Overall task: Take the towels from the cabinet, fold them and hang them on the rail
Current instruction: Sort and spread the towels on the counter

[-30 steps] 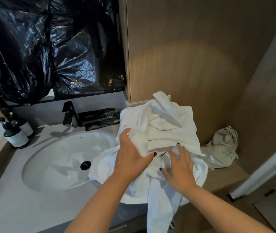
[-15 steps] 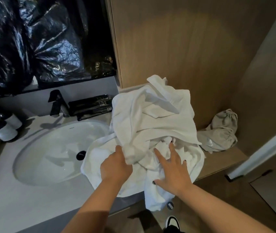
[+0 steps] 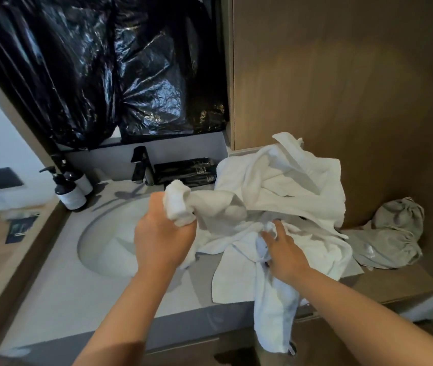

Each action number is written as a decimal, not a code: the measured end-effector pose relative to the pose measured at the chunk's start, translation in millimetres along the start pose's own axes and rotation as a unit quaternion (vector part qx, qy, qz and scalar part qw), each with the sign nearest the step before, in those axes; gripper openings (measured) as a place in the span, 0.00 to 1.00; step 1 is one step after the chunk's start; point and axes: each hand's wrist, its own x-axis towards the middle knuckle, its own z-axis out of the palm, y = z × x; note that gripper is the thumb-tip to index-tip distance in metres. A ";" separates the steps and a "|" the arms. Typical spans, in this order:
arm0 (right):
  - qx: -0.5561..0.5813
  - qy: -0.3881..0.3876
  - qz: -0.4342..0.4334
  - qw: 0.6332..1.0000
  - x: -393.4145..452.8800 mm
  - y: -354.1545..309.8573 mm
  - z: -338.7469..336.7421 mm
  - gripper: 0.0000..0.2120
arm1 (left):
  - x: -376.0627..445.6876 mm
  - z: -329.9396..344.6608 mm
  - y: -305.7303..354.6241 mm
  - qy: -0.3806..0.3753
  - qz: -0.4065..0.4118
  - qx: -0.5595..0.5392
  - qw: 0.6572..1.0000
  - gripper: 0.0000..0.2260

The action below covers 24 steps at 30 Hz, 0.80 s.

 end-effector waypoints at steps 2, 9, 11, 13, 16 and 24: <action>0.001 0.009 0.010 1.000 13.3 0.0 0.4 0.36 | -4.8 -5.9 4.0 -0.001 0.002 -0.008 1.000 0.13; 0.010 0.025 0.013 1.000 23.6 -3.8 4.5 0.39 | -19.0 -14.3 24.4 0.038 -0.008 -0.116 0.992 0.15; 0.057 0.004 -0.009 0.998 12.9 -0.3 1.3 0.40 | -22.8 -15.4 34.6 0.053 -0.005 -0.154 0.987 0.16; 0.086 -0.007 -0.030 0.996 -1.3 6.3 -3.7 0.41 | -23.0 -15.7 43.7 0.063 0.000 -0.184 0.981 0.16; 0.085 -0.008 -0.063 0.994 -23.2 16.9 -12.5 0.44 | -18.7 -14.1 54.7 0.073 0.011 -0.215 0.974 0.16; -0.041 -0.042 -0.236 0.970 -73.8 53.2 -12.6 0.44 | -11.4 6.9 66.0 -0.092 0.052 -0.160 0.981 0.16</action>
